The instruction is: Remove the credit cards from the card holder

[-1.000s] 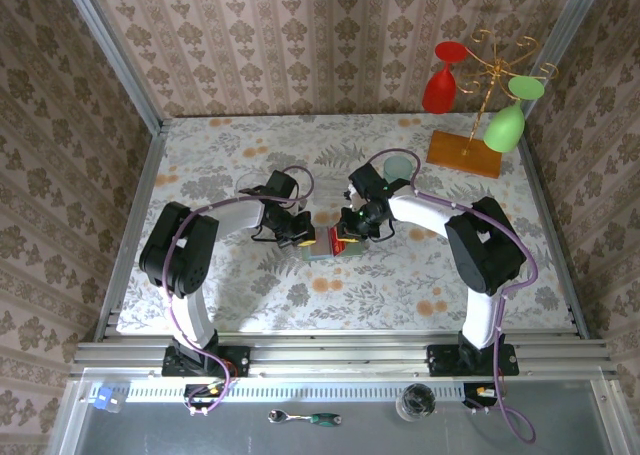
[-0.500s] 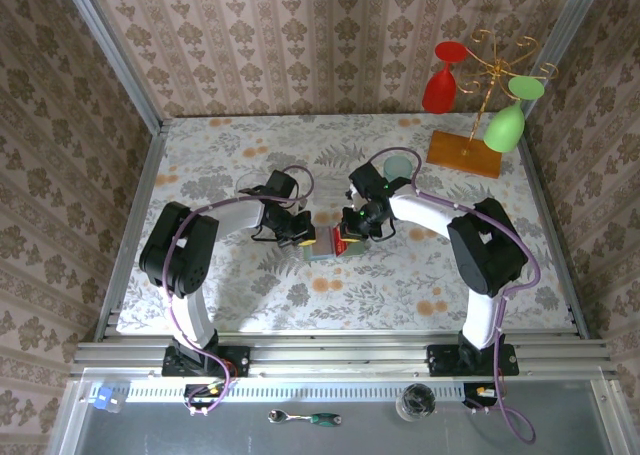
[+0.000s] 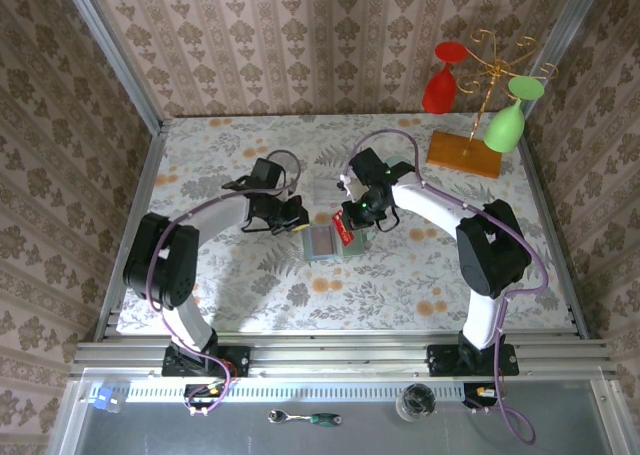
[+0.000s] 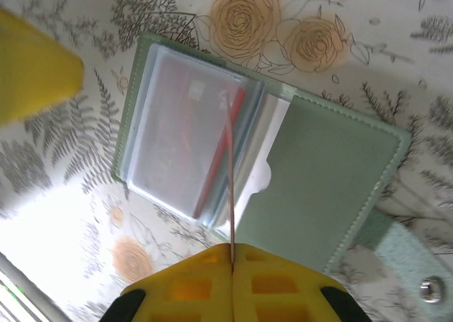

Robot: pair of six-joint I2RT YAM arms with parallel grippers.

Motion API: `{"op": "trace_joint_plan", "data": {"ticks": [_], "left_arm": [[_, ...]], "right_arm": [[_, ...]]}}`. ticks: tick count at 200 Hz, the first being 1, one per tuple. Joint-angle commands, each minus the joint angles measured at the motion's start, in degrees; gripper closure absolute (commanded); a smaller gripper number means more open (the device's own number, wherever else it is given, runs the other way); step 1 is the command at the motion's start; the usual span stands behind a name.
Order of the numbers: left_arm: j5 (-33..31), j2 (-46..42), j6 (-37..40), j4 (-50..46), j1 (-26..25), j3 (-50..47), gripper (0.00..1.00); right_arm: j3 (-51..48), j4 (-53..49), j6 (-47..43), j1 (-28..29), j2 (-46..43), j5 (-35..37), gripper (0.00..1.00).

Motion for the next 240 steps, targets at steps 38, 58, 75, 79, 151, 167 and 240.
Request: {"op": "trace_joint_plan", "data": {"ticks": [38, 58, 75, 79, 151, 167, 240], "left_arm": [[-1.4, -4.5, -0.9, -2.0, 4.4, -1.1, 0.98], [-2.0, -5.0, -1.0, -2.3, 5.0, -1.0, 0.98], [-2.3, -5.2, -1.5, -2.0, 5.5, -1.3, 0.98], [-2.3, -5.1, -1.8, -1.8, 5.6, -1.3, 0.98], [-2.1, -5.1, -2.5, -1.6, 7.7, -1.0, 0.98], [-2.0, -5.0, -2.5, -1.9, 8.4, -0.8, 0.98], [-1.2, -2.0, -2.6, -2.4, 10.0, 0.8, 0.98]], "right_arm": [[12.8, -14.5, -40.7, -0.6, 2.6, 7.9, 1.0], [17.2, -17.0, -48.2, -0.6, 4.6, 9.2, 1.0], [22.0, -19.3, -52.6, -0.6, 7.3, 10.1, 1.0], [23.2, -19.9, -53.4, -0.7, 8.2, 10.4, 1.0], [51.6, -32.2, -60.1, -2.6, 25.4, 9.7, 1.0], [57.4, -34.7, -60.8, -3.2, 29.0, 8.8, 1.0], [67.3, -33.8, -62.1, -4.2, 36.7, 7.5, 1.0]]}}
